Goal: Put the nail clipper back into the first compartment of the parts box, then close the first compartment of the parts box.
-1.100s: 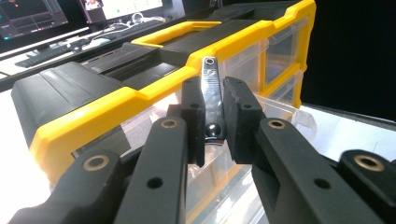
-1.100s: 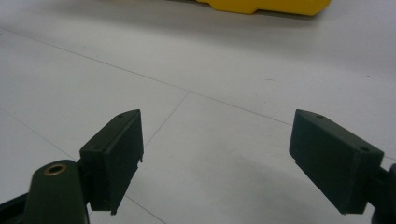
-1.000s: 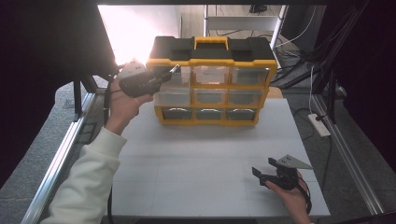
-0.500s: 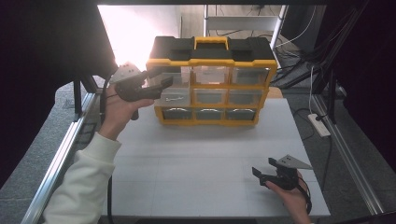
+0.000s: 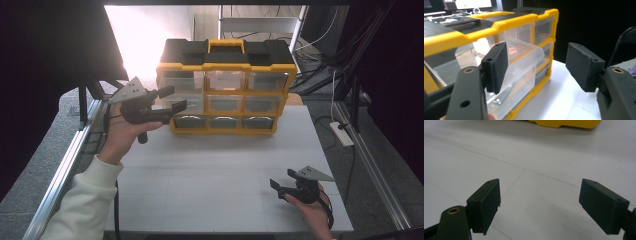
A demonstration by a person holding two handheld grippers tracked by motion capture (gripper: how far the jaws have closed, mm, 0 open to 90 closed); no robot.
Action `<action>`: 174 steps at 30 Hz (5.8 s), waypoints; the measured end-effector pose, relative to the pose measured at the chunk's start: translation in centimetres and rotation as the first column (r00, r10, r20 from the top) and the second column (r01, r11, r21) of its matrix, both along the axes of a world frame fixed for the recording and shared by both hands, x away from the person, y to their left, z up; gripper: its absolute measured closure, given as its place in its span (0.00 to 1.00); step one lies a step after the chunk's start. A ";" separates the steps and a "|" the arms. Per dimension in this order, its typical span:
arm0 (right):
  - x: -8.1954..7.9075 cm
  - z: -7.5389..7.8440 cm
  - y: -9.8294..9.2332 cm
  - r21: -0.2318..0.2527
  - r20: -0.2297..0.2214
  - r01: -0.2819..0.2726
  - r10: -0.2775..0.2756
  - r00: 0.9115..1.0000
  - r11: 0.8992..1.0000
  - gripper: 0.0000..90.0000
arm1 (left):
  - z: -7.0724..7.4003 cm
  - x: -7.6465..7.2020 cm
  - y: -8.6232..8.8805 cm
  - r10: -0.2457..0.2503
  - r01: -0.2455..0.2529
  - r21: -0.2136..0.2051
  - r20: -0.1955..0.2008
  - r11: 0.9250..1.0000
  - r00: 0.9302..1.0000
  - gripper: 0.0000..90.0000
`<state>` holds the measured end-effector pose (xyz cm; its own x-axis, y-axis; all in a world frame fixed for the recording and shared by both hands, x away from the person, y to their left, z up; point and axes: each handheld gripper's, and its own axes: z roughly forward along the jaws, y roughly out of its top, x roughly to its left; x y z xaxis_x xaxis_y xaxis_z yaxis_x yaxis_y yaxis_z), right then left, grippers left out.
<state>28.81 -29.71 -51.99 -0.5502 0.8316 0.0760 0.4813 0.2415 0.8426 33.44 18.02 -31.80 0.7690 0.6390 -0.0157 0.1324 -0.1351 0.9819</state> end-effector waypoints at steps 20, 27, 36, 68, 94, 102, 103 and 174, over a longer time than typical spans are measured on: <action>0.0 0.0 0.1 0.005 -0.004 -0.004 0.004 1.000 1.000 0.20 | -1.9 -2.3 0.0 -0.060 0.060 -0.008 -0.028 0.998 0.998 0.31; 0.0 0.1 0.1 0.004 -0.001 0.000 0.000 1.000 1.000 0.20 | -2.6 -2.5 -0.3 -0.071 0.071 -0.011 -0.047 0.997 0.996 0.30; 0.0 0.0 0.1 0.005 0.000 -0.008 0.008 1.000 1.000 0.20 | -3.1 -2.6 -0.3 -0.059 0.059 -0.005 -0.047 0.998 0.997 0.31; 0.0 0.0 0.1 0.010 -0.005 -0.006 0.006 1.000 1.000 0.20 | -4.2 -2.0 -0.1 -0.070 0.069 0.026 0.036 0.997 0.997 0.99; 0.1 0.0 0.1 0.007 0.000 -0.009 0.009 1.000 1.000 0.20 | -5.0 1.1 -1.0 0.052 -0.052 0.029 0.002 0.998 0.999 0.99; 0.1 0.0 0.1 0.007 -0.002 -0.011 0.011 1.000 1.000 0.20 | -5.2 1.8 -1.1 0.075 -0.075 0.027 -0.003 0.997 0.997 0.99; 0.1 0.0 0.1 0.010 -0.003 -0.010 0.010 1.000 1.000 0.20 | -5.2 1.9 -1.1 0.079 -0.079 0.027 -0.003 0.997 0.997 0.99; 0.0 0.0 0.3 0.009 0.002 -0.035 0.035 0.999 0.999 0.20 | -4.9 5.1 -1.4 0.145 -0.143 0.050 -0.022 0.988 0.989 0.98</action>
<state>28.76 -29.42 -51.94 -0.5792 0.8110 0.0826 0.4709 0.2502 0.8459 38.52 16.65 -36.73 0.6686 0.7436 -0.0003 0.1787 -0.1603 0.9707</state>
